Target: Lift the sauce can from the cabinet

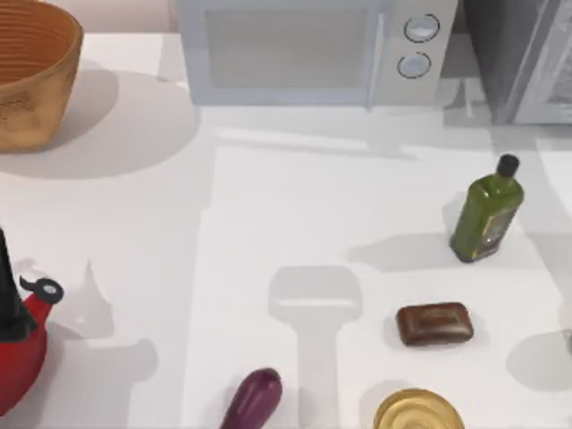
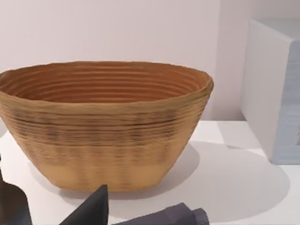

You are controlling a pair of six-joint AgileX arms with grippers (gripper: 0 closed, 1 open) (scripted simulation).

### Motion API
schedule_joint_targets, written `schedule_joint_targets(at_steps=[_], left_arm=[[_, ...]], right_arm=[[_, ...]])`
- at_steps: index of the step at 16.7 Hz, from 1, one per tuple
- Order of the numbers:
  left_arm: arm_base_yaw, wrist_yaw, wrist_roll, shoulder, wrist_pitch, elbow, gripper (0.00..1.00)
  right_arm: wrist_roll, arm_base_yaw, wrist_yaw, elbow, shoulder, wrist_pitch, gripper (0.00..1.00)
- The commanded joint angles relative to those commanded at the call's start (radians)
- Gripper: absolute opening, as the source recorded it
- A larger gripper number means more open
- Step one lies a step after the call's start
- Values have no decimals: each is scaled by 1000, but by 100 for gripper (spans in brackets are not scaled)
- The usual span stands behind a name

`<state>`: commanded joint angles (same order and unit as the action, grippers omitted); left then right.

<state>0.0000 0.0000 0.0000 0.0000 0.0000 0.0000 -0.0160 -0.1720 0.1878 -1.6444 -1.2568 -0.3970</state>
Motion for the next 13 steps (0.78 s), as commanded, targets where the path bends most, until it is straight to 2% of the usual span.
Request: schedule_joint_targets(at_steps=[3,9,13], left_arm=[[0,0,0,0,0,0,100],[0,0,0,0,0,0,100],[0,0,0,0,0,0,100]], right_arm=[[0,-11,8,-89,-65,-19,100],[1,-10,10,-98,-70,-18,100],[6,-62,71,-187,-182,5,100]])
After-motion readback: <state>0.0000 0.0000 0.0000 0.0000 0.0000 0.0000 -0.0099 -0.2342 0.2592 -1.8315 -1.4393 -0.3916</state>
